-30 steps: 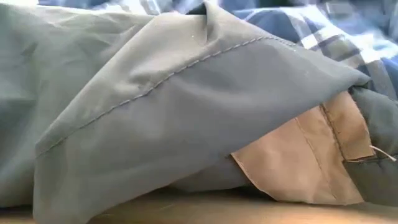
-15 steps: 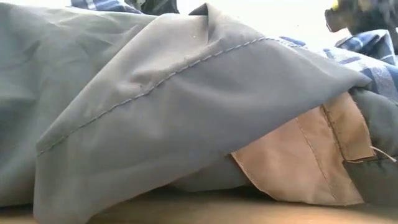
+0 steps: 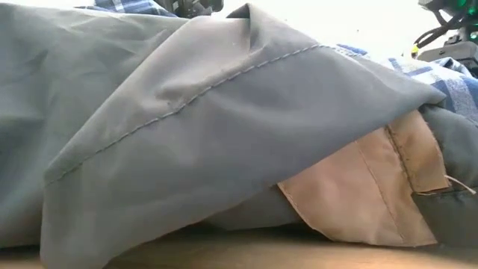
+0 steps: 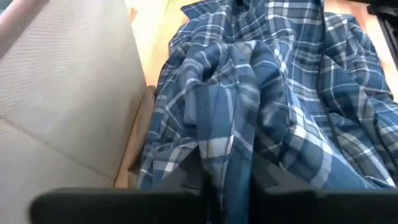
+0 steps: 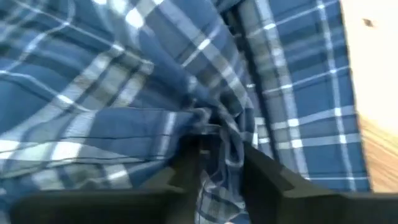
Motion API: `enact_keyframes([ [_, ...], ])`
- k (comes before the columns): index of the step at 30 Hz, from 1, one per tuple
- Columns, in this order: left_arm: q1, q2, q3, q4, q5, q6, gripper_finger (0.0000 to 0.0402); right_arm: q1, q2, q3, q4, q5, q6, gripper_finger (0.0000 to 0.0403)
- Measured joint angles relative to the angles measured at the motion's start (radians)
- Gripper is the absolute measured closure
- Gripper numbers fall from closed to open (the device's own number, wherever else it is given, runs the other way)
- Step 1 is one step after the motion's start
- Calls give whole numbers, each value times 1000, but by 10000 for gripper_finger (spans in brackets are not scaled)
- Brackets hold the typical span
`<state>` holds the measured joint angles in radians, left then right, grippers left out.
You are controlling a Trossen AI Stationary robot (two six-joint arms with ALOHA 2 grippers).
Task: Sort clothes
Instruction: Put the blue plaid shirt into the laundry bin
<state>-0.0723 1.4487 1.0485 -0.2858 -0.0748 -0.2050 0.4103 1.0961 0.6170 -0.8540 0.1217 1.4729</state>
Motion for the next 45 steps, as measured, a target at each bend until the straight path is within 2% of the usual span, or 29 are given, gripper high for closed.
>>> enact_keyframes([
  [6,-3,0,0,40,-7,-1,239,2,18,0,-65,-29,48,220],
  [9,-11,0,0,71,26,-23,208,20,63,0,-85,-73,87,192],
  [13,-38,0,16,125,102,-21,199,50,154,0,-59,-129,131,184],
  [21,-68,0,63,147,107,28,198,72,355,12,21,-131,192,187],
  [25,-68,-1,64,144,108,28,198,75,381,14,31,-156,233,189],
  [29,-68,-27,64,137,108,38,198,104,368,10,50,-145,288,222],
  [36,-68,-149,66,117,108,61,198,172,365,9,109,-155,335,377],
  [37,-68,-168,66,98,105,68,198,182,365,11,108,-145,338,389],
  [42,-68,-247,66,20,65,82,198,222,357,49,54,-171,375,397],
  [45,-68,-273,66,-4,56,81,198,239,342,109,-42,-158,393,400],
])
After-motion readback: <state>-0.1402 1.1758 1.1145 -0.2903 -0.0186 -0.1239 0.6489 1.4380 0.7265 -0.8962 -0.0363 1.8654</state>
